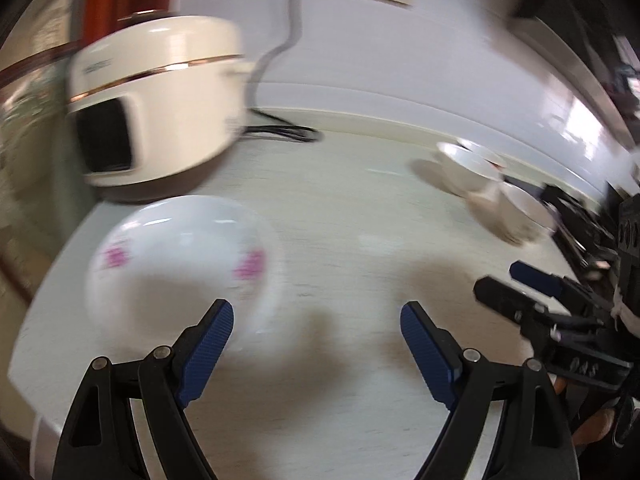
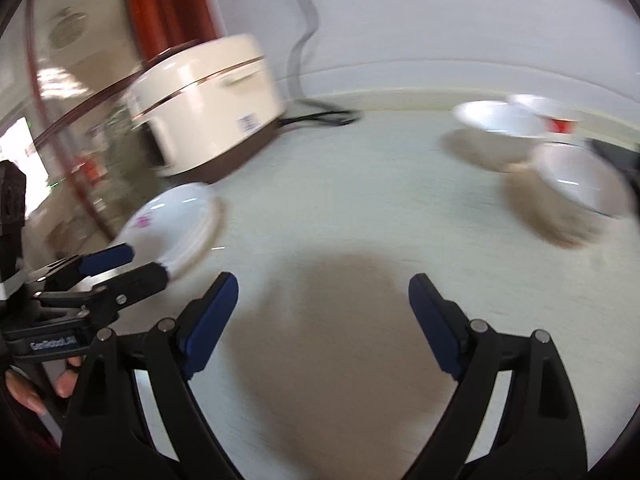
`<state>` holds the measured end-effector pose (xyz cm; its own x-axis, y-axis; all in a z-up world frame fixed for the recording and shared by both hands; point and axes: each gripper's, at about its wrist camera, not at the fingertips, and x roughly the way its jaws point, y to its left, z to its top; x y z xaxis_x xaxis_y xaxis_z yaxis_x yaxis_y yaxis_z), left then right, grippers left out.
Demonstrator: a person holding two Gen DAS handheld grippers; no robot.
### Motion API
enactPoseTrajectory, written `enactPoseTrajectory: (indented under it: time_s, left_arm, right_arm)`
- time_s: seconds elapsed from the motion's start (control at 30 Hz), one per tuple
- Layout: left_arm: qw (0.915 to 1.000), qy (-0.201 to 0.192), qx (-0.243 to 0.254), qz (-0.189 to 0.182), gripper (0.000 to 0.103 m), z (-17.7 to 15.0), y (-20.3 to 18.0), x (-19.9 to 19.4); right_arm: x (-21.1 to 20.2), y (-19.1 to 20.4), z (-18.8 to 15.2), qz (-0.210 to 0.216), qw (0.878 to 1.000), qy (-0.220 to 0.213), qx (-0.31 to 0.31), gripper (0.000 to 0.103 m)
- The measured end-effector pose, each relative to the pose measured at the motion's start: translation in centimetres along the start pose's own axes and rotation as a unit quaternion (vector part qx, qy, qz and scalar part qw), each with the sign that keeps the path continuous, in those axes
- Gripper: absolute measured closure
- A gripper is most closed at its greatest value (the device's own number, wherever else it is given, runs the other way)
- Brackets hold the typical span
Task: Organize plates and bowls
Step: 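Move the left tool to the green-rimmed white bowl and grasp its rim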
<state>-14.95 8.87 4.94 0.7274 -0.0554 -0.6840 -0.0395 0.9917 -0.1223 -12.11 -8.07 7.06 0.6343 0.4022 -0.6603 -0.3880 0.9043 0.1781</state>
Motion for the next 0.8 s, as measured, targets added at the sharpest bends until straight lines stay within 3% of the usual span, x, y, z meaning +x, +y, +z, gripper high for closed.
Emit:
enactPoseTrajectory:
  time_s: [0.13,0.2,0.43,0.57,0.67,0.8]
  left_arm:
    - [0.9968,0.020,0.002,-0.077,0.016,1.3,-3.7,1.8]
    - [0.9921,0.037,-0.004,-0.120,0.016,2.2,-5.8,3.3]
    - [0.9765,0.065,-0.054,-0.198,0.017,6.4,-12.6,8.8]
    - [0.9734,0.065,-0.063,-0.210,0.017,8.2,-16.0,11.4]
    - [0.9769,0.065,-0.068,-0.192,0.017,9.2,-17.3,13.6]
    - [0.9741,0.086,-0.085,-0.191,0.022,9.7,-18.5,16.6]
  right_arm:
    - [-3.2,-6.0,-0.2,-0.054,0.995,-0.032,0.078,0.014]
    - [-4.7,-10.0,-0.1,-0.075,0.987,-0.045,0.137,0.014]
    - [-6.6,-19.6,1.8,-0.115,0.959,-0.061,0.251,0.014]
    - [-5.3,-22.6,3.5,-0.106,0.960,-0.036,0.255,0.014]
    - [-4.3,-23.9,4.2,-0.107,0.962,-0.021,0.250,0.014]
    - [-2.5,-24.3,4.5,-0.096,0.964,-0.014,0.247,0.017]
